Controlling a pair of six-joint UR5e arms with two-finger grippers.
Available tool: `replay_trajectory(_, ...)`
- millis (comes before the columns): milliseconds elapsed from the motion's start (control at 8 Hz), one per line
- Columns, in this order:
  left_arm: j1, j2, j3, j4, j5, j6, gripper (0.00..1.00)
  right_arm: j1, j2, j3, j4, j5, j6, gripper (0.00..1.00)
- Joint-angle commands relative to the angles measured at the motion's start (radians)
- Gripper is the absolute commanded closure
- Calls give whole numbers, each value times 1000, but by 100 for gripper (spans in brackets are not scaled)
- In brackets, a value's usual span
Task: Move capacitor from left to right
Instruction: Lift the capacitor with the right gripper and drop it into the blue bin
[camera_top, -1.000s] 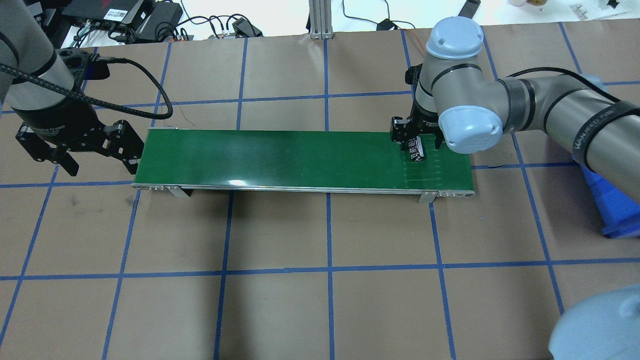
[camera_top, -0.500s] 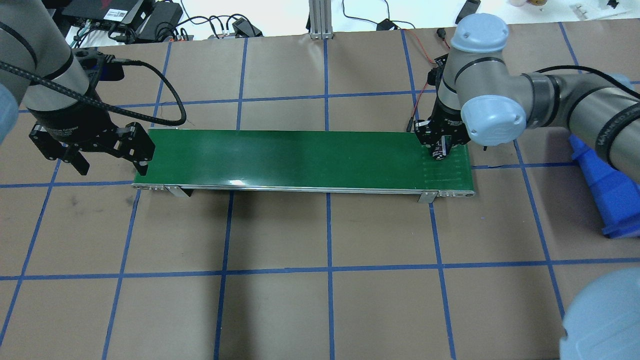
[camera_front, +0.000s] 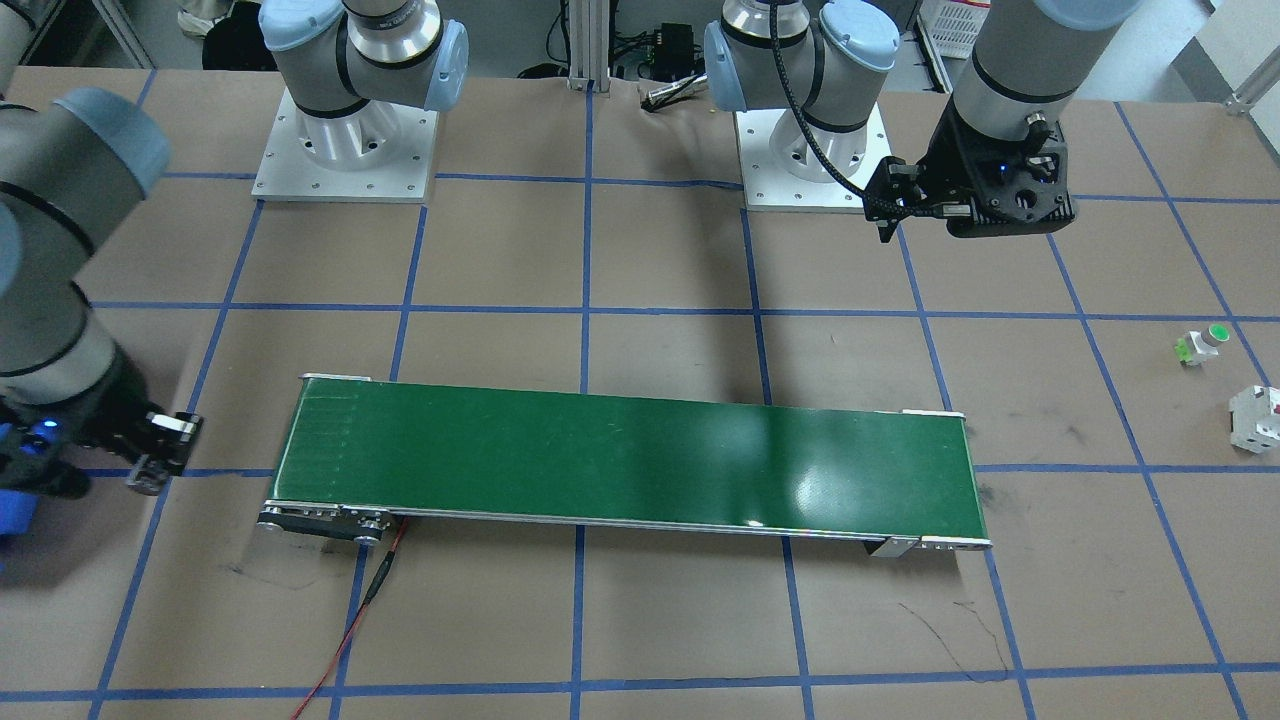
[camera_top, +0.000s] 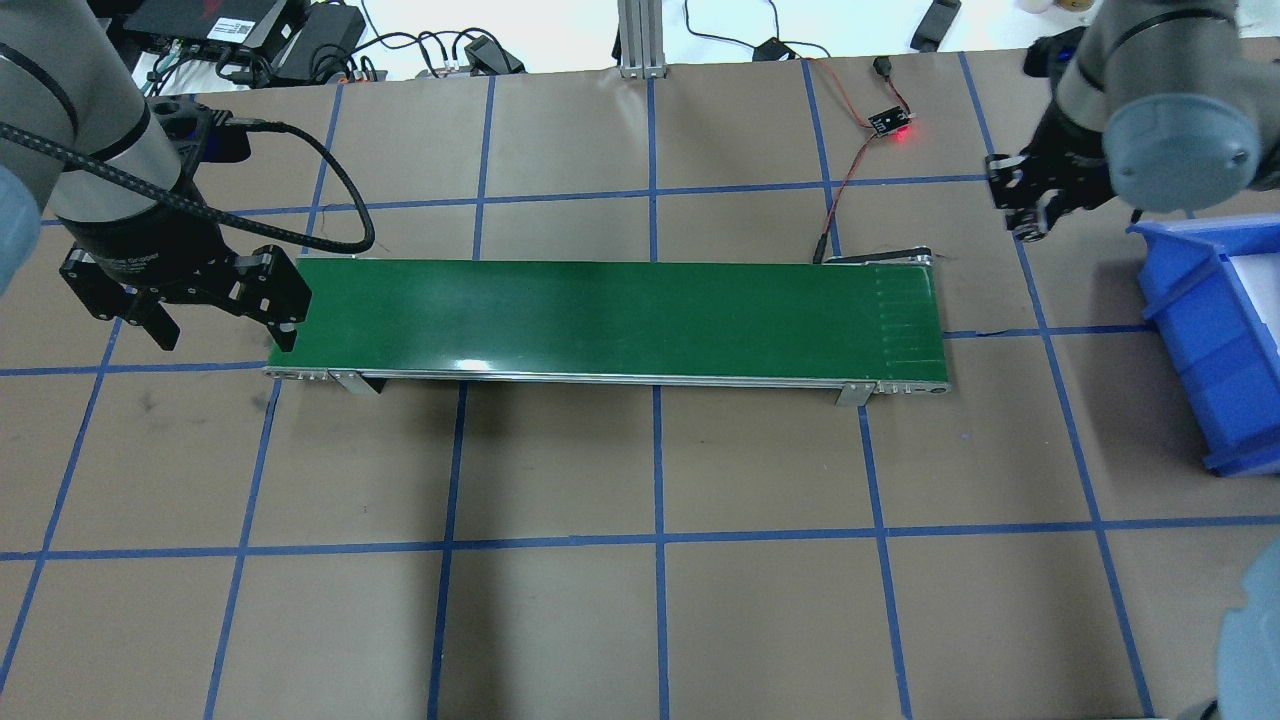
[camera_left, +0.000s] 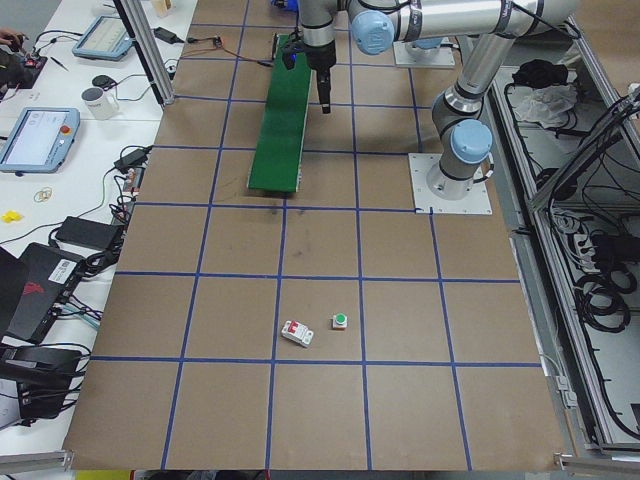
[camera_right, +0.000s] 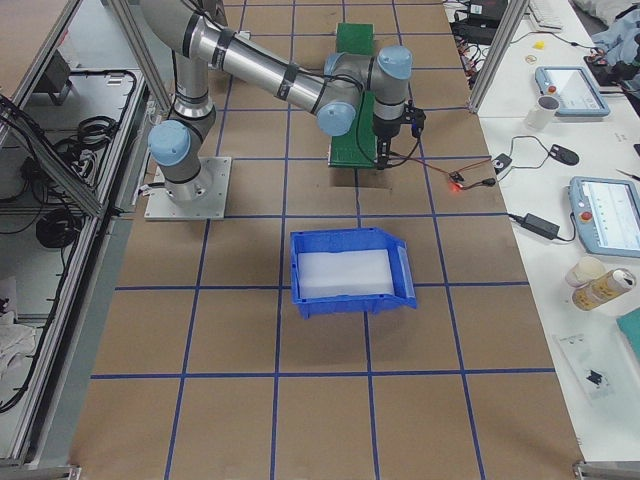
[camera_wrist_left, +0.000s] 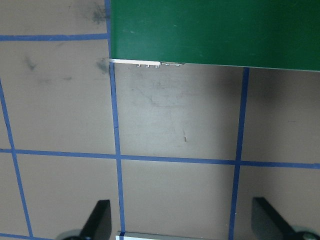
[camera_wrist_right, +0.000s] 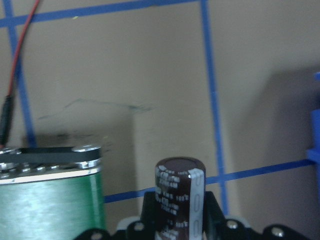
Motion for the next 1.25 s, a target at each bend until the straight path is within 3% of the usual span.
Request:
replay_trajectory(0,0,0,0,0,4,0,0,-226,-8,-63,11,-85,-341,100)
replay_trajectory(250,0,0,0,0,49,0,0,-397,4,-67,-14,-71,-563,100)
replay_trajectory(625,-11,1,2,2,38,-15,0,-462,163,-47,-117,-70,-643,100)
replay_trajectory(875,-46,0,2,5,4,-3,0,-467,206,-24,-127,-84,-645,100)
replay_trajectory(1000,-54,-3,2,17,-25,0,0,-467,205,-24,-127,-79,-645,53)
replay_trajectory(1125,-54,-5,2,26,-21,0,0,-468,193,-26,-127,-68,-645,1)
